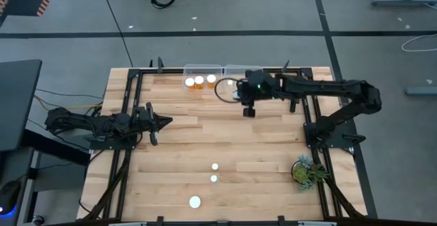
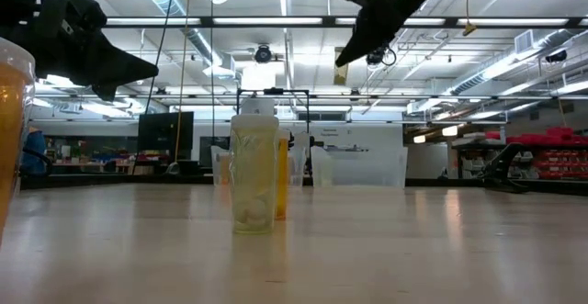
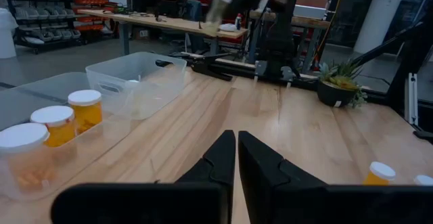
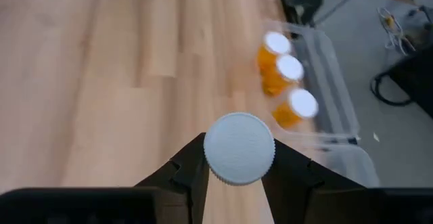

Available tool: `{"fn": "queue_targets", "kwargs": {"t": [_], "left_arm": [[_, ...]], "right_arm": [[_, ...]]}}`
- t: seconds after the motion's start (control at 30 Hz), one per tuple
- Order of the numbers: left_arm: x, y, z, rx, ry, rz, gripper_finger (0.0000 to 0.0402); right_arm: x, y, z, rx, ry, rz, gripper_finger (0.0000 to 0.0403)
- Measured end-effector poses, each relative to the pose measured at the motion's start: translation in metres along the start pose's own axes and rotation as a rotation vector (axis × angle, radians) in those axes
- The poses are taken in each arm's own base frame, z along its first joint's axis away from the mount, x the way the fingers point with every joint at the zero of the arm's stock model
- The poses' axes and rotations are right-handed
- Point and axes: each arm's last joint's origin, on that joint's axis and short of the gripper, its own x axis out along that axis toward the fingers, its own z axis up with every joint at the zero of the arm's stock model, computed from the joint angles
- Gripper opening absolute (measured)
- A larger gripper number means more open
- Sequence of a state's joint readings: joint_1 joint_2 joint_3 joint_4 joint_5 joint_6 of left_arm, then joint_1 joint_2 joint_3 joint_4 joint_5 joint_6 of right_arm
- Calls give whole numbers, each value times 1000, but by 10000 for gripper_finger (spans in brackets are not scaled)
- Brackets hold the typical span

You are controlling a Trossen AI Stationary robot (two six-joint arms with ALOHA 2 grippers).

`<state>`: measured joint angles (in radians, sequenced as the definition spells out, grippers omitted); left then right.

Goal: Pick and place medicine bottles into bin by pill shape (circle, oval)
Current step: Put the yellow pill bottle into the right transparent bin

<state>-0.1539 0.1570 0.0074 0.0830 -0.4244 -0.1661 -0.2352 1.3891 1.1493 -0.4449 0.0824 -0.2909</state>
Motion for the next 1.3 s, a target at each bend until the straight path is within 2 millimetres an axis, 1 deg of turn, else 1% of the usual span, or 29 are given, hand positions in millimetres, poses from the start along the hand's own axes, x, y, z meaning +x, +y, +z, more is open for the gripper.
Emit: {"fn": "queue_targets", "kwargs": {"t": [0.2, 0.3, 0.47, 0.73, 0.87, 0.93, 1.03, 1.3], "left_arm": [[0, 0, 0, 1, -1, 0, 27], [0, 0, 0, 1, -1, 0, 33], [0, 0, 0, 1, -1, 0, 36], [0, 0, 0, 0, -1, 0, 23], [0, 0, 0, 0, -1, 0, 27], [0, 0, 0, 0, -2, 0, 31], [0, 0, 0, 0, -2, 0, 36], [0, 0, 0, 0, -2, 0, 26]], "right_arm": [[1, -36, -7, 72, -18, -93, 129], [0, -50, -12, 101, -13, -131, 129], [-1, -65, -18, 134, -10, -175, 129], [-3, -84, -26, 175, -13, -203, 129], [0, -95, -33, 201, 1, -213, 129], [6, -99, -36, 211, 7, -213, 129], [20, -105, -44, 228, 43, -196, 129], [68, -115, -66, 251, 120, -181, 129]]}}
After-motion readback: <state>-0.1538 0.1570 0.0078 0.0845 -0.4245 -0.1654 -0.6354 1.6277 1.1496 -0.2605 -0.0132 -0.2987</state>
